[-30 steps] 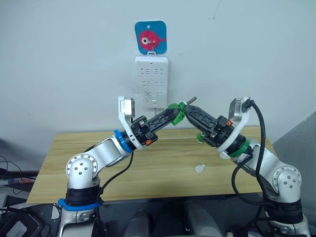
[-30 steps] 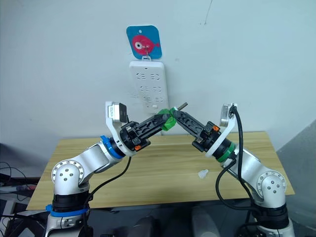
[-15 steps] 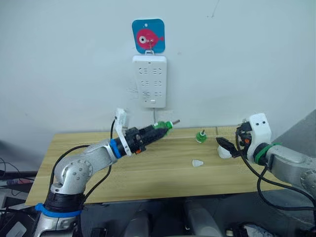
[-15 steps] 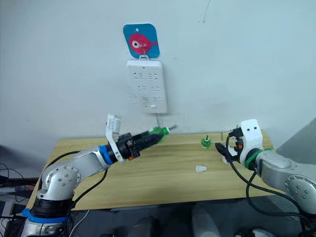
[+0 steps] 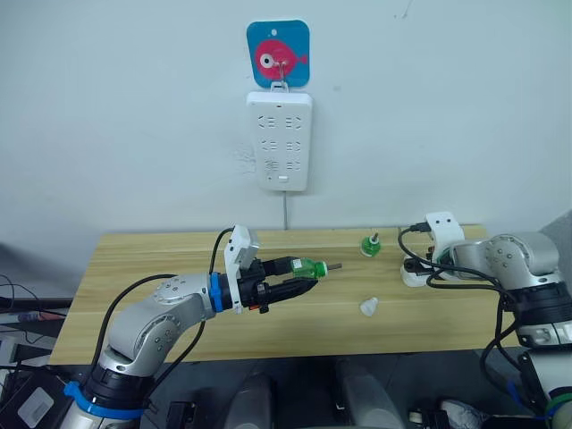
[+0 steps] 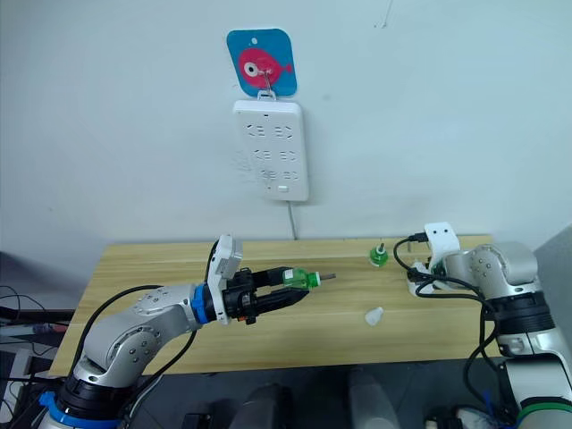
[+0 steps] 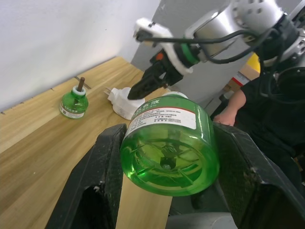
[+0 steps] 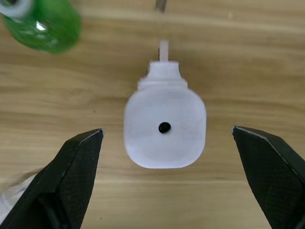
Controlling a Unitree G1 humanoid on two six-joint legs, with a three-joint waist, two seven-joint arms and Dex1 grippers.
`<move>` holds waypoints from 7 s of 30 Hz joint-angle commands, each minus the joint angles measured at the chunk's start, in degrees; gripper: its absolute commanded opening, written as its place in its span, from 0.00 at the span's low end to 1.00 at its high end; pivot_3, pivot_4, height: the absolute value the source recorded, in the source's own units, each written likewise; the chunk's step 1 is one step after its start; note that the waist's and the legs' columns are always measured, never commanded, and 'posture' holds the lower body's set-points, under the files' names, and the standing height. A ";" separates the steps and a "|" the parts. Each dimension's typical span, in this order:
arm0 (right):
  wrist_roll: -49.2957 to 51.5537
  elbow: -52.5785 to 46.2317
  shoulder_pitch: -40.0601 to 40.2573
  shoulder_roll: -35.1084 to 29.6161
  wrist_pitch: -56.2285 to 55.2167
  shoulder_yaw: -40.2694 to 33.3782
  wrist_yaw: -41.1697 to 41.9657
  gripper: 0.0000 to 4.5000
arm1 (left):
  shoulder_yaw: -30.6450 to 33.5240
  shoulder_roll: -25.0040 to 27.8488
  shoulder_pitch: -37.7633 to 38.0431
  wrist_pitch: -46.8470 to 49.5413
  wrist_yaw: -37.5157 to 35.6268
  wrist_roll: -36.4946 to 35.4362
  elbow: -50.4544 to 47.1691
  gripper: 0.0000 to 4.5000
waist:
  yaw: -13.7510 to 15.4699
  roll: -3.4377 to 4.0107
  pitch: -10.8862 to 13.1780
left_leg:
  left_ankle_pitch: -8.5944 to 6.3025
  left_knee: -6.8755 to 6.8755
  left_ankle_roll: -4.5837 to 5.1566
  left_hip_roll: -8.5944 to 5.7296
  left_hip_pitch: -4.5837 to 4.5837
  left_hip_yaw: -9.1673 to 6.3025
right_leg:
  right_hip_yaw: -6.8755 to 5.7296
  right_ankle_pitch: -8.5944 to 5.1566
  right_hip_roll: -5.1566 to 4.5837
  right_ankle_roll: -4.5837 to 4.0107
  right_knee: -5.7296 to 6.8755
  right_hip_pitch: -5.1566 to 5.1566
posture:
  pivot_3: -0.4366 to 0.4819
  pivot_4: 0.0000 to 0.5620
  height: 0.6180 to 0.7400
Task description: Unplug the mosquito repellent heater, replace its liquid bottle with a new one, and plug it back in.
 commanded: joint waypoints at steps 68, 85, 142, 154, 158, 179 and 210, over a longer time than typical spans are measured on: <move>49.35 -43.18 11.83 -4.10 -16.94 -26.09 31.25 0.65 | 12.63 6.47 -26.88 26.77 -17.26 -17.98 13.10 0.53 | -1.76 0.16 -0.34 | 0.04 0.24 -0.07 -0.11 0.19 -0.17 | -0.20 0.11 -0.09 0.19 0.46 0.06 | 0.31 0.21 1.00; 49.24 -44.67 15.34 -10.30 -23.92 -20.53 32.28 0.65 | 12.28 5.13 -26.65 27.03 -16.47 -18.22 12.06 0.53 | -1.61 0.12 -0.37 | 0.10 0.34 -0.15 -0.12 0.42 -0.07 | -0.11 0.09 0.00 0.21 0.91 0.05 | 0.30 0.22 1.00; 46.44 -49.13 15.37 -10.75 -28.11 -10.75 30.62 0.65 | 8.90 -0.33 -23.72 24.39 -16.08 -15.08 7.83 0.53 | -1.61 -0.06 -0.78 | 0.11 0.41 -0.17 -0.11 0.46 -0.12 | -0.08 0.10 -0.04 0.19 1.00 0.07 | 0.29 0.21 1.00; 52.87 -46.82 14.99 -14.91 -25.88 -9.77 27.68 1.00 | 9.36 -2.06 -23.35 23.67 -14.60 -14.62 8.53 0.53 | -1.69 -0.13 -1.30 | 0.11 0.41 -0.17 -0.12 0.46 -0.11 | -0.07 0.10 -0.03 0.19 1.00 0.08 | 0.29 0.21 1.00; 54.56 -47.13 16.31 -18.70 -25.00 -10.74 28.26 1.00 | 10.29 -3.43 -23.39 23.89 -12.66 -15.76 9.56 0.53 | -1.68 -0.14 -1.63 | 0.11 0.42 -0.17 -0.12 0.49 -0.09 | -0.09 0.10 0.00 0.20 1.00 0.12 | 0.29 0.21 1.00; 11.59 -49.71 34.55 -19.41 -42.63 -19.20 48.01 0.13 | 10.81 -4.19 -24.97 26.43 -12.17 -17.14 13.19 0.53 | -1.95 -0.23 -2.17 | 0.12 0.51 -0.17 -0.05 0.66 0.41 | 0.20 -0.04 0.32 0.44 1.00 0.20 | 0.24 0.18 1.00; 3.47 -45.58 13.67 -7.36 -33.75 -2.40 53.46 0.00 | 10.01 -0.48 -24.46 27.06 -16.14 -15.87 13.34 0.53 | -3.56 -0.32 -3.26 | 0.11 0.37 -0.15 0.00 1.14 0.86 | 1.31 0.04 0.45 0.39 1.04 0.27 | 0.27 0.19 1.00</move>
